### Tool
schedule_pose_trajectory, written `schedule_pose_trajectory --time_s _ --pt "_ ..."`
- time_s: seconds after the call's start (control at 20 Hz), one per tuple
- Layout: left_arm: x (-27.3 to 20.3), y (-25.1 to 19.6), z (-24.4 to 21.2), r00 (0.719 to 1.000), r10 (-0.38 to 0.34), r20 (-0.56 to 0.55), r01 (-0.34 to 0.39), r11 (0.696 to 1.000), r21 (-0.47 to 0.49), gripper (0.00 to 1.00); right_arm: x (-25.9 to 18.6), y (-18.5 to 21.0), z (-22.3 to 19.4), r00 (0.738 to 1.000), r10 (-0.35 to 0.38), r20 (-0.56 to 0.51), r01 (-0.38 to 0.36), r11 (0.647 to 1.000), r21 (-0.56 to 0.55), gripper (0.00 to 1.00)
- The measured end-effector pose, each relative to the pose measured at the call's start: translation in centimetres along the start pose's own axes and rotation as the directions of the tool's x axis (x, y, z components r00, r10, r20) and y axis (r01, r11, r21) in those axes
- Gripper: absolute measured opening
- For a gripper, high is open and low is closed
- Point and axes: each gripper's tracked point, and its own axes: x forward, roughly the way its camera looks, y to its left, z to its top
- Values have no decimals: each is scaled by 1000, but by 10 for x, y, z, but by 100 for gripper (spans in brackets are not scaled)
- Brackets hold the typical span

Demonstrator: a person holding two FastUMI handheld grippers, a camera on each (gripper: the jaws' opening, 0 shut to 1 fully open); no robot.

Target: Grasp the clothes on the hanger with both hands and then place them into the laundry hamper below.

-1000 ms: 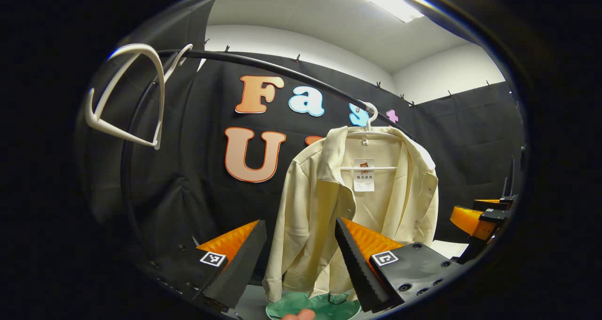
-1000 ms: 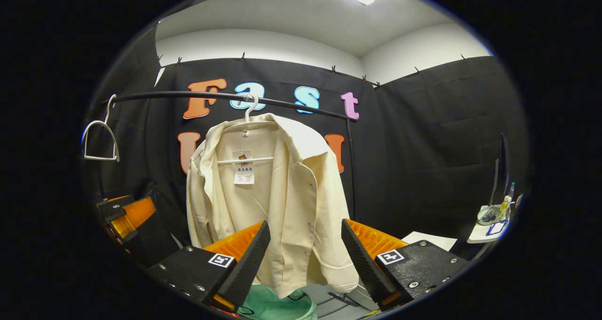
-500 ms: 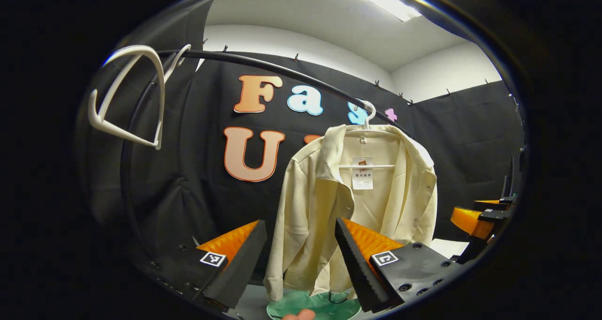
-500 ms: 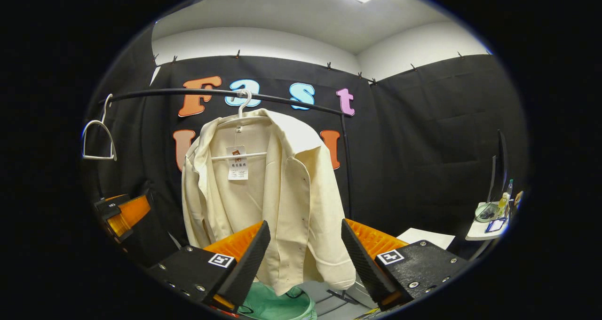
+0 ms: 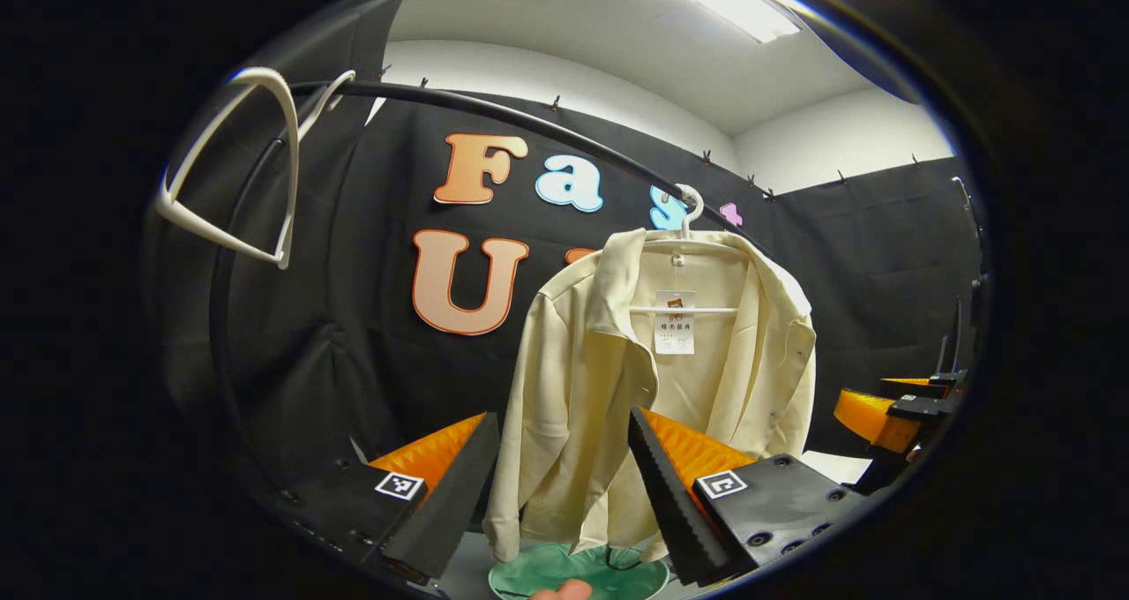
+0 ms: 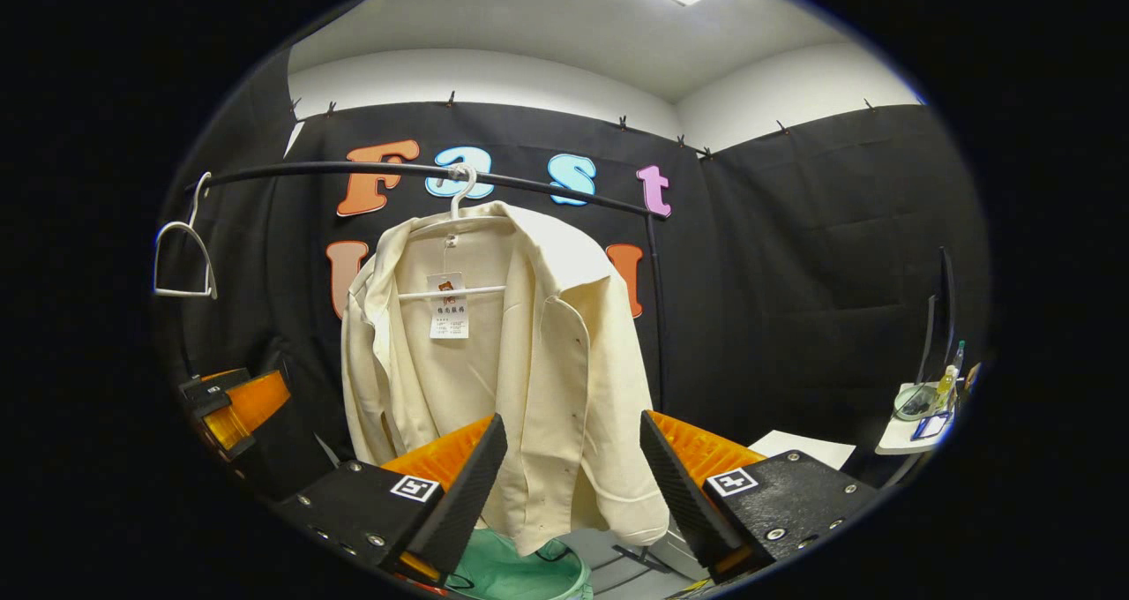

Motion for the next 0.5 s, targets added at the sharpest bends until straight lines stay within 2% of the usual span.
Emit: schedule_pose_trajectory --time_s 0.15,0.2,0.35,0.4,0.5 --pt "4 0 2 1000 -5 5 5 1000 9 96 20 11 1 1000 21 -4 -21 1000 3 95" --pt "6 1 3 1000 -7 8 7 1000 10 100 29 14 5 1000 26 1 -26 1000 -8 94" --pt "15 0 3 1000 -21 9 21 1000 -5 100 59 34 20 998 55 43 -53 998 -35 95" --pt "18 2 3 1000 -18 10 18 1000 -6 96 68 39 20 997 61 48 -59 997 -47 94" --pt "23 7 3 1000 -4 12 4 1000 -3 96 85 43 11 999 39 24 -38 998 -44 95"
